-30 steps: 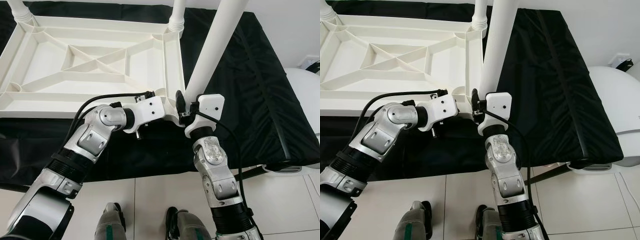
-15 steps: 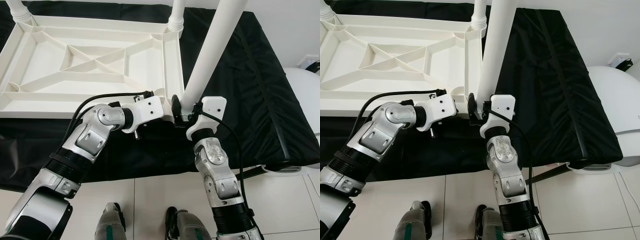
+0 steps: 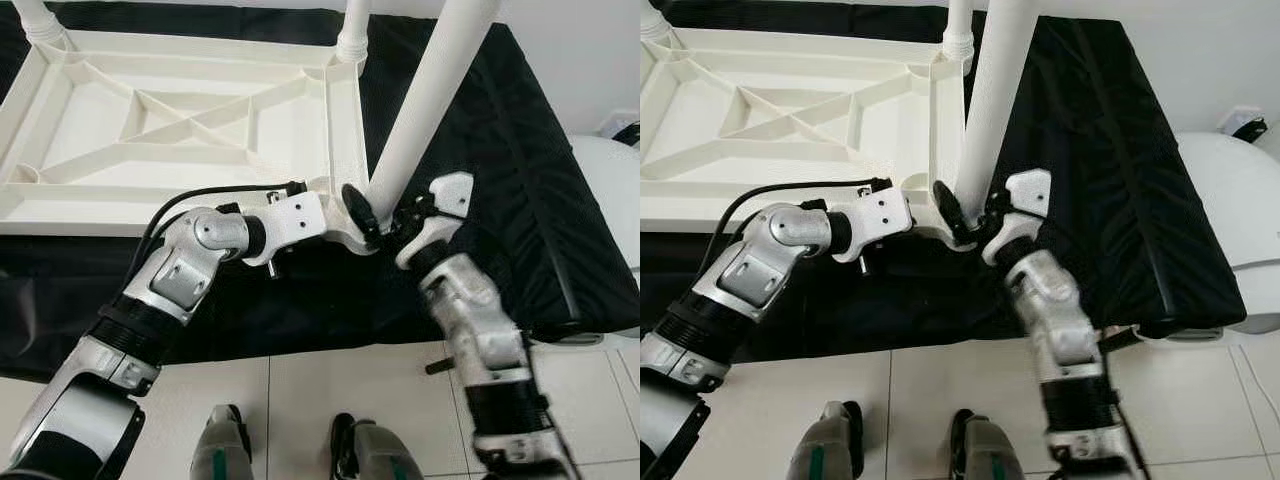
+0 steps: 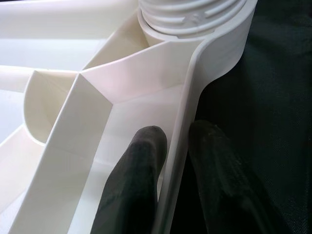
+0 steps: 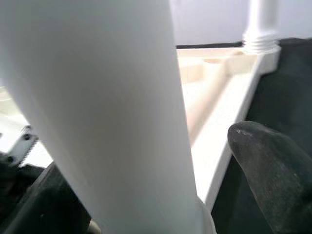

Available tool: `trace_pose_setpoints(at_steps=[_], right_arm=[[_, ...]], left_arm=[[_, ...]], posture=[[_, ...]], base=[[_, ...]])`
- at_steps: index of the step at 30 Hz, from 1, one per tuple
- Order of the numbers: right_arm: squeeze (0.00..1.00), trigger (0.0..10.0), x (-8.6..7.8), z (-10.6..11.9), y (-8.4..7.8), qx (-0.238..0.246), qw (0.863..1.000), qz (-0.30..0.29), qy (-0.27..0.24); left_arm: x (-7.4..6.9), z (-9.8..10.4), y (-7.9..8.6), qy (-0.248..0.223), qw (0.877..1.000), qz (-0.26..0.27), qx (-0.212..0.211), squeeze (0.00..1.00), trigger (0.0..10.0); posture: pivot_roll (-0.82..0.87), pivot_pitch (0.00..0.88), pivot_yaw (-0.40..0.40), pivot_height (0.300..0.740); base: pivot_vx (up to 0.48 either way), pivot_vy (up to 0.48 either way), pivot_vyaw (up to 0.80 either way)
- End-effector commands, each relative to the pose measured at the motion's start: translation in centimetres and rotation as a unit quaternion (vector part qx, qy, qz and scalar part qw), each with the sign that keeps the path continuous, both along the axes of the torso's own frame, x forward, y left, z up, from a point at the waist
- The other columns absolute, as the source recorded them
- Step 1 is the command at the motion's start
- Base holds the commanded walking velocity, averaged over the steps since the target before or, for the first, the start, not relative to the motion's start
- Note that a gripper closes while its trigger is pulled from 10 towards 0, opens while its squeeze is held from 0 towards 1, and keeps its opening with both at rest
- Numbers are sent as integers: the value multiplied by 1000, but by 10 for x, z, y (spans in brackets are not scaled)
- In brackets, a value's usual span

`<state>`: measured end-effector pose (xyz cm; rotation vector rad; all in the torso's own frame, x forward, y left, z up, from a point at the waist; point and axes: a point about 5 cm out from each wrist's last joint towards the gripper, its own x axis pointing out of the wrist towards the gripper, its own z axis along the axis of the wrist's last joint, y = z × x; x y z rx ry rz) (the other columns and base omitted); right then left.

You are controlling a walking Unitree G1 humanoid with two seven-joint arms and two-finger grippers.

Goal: Building children table

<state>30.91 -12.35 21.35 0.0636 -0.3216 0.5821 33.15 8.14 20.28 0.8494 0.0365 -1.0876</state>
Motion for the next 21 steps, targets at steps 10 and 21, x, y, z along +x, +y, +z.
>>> trace_pose_setpoints(at_steps=[10, 21], right_arm=[[0, 10000, 6, 7, -21, -106, 976, 189, -6], [0, 10000, 20, 17, -32, -156, 959, 237, -19]], left_arm=[[-4, -4, -4, 0, 1000, -17, 11, 0, 10000], [-4, -4, -3, -1, 1000, -16, 13, 0, 10000]], posture=[[80, 230, -25, 740], [89, 215, -24, 740]], base=[[0, 0, 0], [0, 0, 0]])
